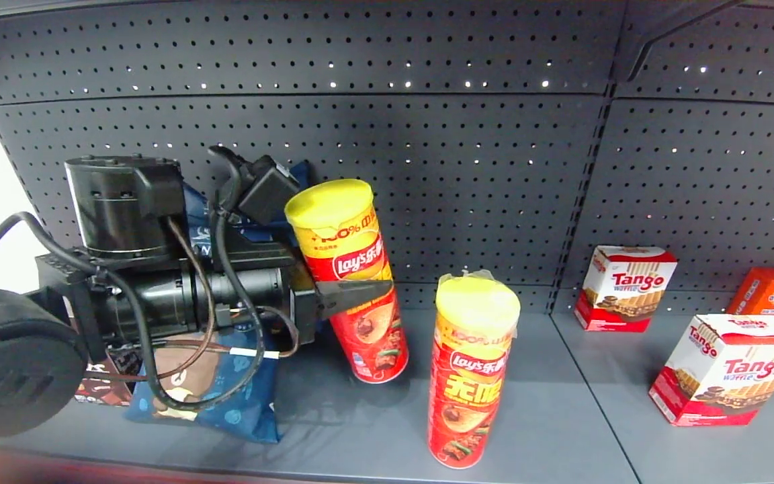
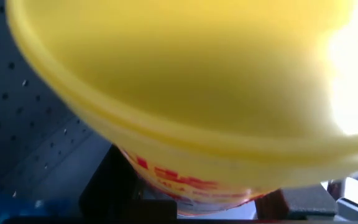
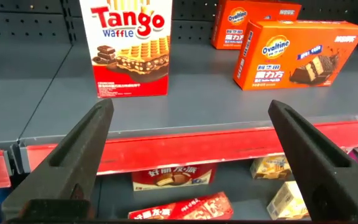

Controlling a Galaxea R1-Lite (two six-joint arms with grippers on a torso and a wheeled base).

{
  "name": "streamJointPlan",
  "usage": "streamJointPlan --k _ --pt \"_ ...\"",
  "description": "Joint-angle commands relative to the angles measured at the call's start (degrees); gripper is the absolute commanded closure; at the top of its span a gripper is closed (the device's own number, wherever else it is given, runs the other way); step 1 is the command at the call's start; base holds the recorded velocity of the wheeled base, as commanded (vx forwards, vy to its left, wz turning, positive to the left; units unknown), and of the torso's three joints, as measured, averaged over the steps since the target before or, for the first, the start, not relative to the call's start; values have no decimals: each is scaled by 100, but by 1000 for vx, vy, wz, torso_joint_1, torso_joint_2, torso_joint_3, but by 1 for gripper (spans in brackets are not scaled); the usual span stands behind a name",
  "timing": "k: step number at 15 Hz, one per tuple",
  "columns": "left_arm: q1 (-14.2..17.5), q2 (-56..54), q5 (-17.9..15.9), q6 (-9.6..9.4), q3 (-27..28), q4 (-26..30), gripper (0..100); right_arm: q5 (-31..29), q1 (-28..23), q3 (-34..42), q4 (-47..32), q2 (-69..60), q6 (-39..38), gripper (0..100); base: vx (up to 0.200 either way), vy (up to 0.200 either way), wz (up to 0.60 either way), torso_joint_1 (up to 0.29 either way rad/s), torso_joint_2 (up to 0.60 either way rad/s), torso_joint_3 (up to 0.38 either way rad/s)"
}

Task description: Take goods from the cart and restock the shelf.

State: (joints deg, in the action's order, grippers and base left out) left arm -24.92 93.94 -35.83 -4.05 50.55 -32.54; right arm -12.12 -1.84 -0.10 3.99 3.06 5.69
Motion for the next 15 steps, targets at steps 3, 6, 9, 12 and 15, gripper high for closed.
streamJointPlan --k 3,6,9,12,15 --pt "303 916 -29 -211 701 98 100 -1 0 1 6 28 37 0 0 0 0 0 0 0" --pt "479 1434 -12 -755 1176 371 100 -10 0 1 6 28 37 0 0 0 0 0 0 0" --pt "426 1583 -56 -799 1905 1294 100 -1 0 1 6 28 28 0 0 0 0 0 0 0" --pt "338 1786 -293 -808 2239 1390 100 16 0 1 -3 28 11 0 0 0 0 0 0 0" --pt "66 1953 -363 -870 2292 1390 100 25 0 1 -3 28 11 0 0 0 0 0 0 0"
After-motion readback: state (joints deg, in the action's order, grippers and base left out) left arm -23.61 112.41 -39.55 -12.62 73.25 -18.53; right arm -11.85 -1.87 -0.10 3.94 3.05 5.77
